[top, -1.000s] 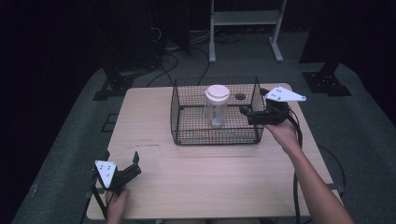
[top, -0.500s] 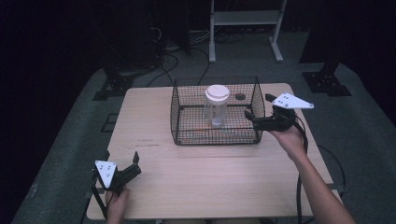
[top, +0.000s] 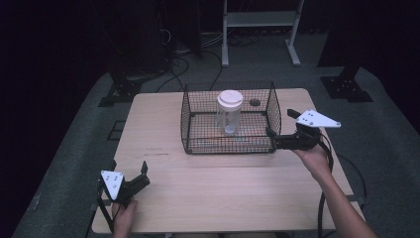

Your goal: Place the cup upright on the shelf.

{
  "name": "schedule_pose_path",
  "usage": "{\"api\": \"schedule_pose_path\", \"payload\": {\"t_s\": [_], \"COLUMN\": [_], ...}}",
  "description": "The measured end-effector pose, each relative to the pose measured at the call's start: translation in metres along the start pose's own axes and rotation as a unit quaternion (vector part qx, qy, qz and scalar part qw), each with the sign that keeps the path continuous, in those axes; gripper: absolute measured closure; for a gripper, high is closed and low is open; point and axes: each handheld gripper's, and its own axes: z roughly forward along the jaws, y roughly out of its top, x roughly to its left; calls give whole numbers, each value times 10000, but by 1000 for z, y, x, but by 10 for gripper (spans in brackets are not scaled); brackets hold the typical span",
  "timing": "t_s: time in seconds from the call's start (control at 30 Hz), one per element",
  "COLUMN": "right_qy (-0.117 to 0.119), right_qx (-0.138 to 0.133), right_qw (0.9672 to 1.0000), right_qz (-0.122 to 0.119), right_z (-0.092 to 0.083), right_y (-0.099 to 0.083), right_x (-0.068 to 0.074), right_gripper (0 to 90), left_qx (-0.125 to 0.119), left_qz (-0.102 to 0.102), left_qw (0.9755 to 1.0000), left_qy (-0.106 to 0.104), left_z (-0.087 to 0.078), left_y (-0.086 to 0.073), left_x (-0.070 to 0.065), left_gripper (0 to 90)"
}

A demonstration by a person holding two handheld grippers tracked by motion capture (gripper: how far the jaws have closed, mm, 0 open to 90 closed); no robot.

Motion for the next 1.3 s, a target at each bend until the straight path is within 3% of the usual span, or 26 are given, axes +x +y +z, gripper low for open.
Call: {"api": "schedule_pose_path", "payload": {"t_s": [0.73, 1.3], "right_qy": [-68, -99], "right_qx": [18, 72], "right_qw": [9999, 9999], "right_qz": [-74, 91], "right_z": [-30, -47], "right_y": [-24, -49], "right_x": [6, 8], "right_gripper": [16, 16], "left_qx": [0, -2], "left_qz": [24, 38], "left_qw": [10000, 10000], "left_qy": [2, 1], "left_z": [0, 0], "left_y": [0, 0], "left_x": [0, -1], "left_gripper": [0, 0]}}
